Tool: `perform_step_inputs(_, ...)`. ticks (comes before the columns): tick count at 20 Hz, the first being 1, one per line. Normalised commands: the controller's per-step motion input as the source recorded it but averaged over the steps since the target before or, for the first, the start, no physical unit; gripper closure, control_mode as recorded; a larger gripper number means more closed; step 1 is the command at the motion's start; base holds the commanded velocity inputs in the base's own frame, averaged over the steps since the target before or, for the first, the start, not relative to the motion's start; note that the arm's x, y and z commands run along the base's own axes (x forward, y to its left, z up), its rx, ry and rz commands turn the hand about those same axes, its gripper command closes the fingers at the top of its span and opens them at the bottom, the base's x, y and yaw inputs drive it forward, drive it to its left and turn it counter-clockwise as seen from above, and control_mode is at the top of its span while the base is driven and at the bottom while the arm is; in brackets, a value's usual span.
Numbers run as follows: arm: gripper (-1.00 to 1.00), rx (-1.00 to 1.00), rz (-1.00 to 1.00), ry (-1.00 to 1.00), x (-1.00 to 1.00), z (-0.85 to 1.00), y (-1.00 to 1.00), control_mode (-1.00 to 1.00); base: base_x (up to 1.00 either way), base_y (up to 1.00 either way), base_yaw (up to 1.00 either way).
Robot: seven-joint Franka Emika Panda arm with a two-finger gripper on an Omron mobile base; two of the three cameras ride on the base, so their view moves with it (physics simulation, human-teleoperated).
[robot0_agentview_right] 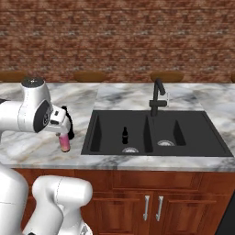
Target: Place the large bottle from the dining counter next to the other large bottle outside the sink, and place the small bottle from the dining counter next to the other small bottle inside the sink.
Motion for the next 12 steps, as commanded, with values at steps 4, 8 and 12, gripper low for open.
perform_step_inputs(4,-1.0,-0.04,0.0,-0.01,-0.01,0.24,0.03,-1.0,0.0,0.0,0.0)
perform_step_inputs(8,-1.0,-0.09,0.0,0.0,-0.13,0.45,0.03,-1.0,0.0,0.0,0.0)
perform_step_inputs(12,-1.0,-0.02,0.0,0.0,-0.1,0.17,0.0,-1.0,0.0,0.0,0.0)
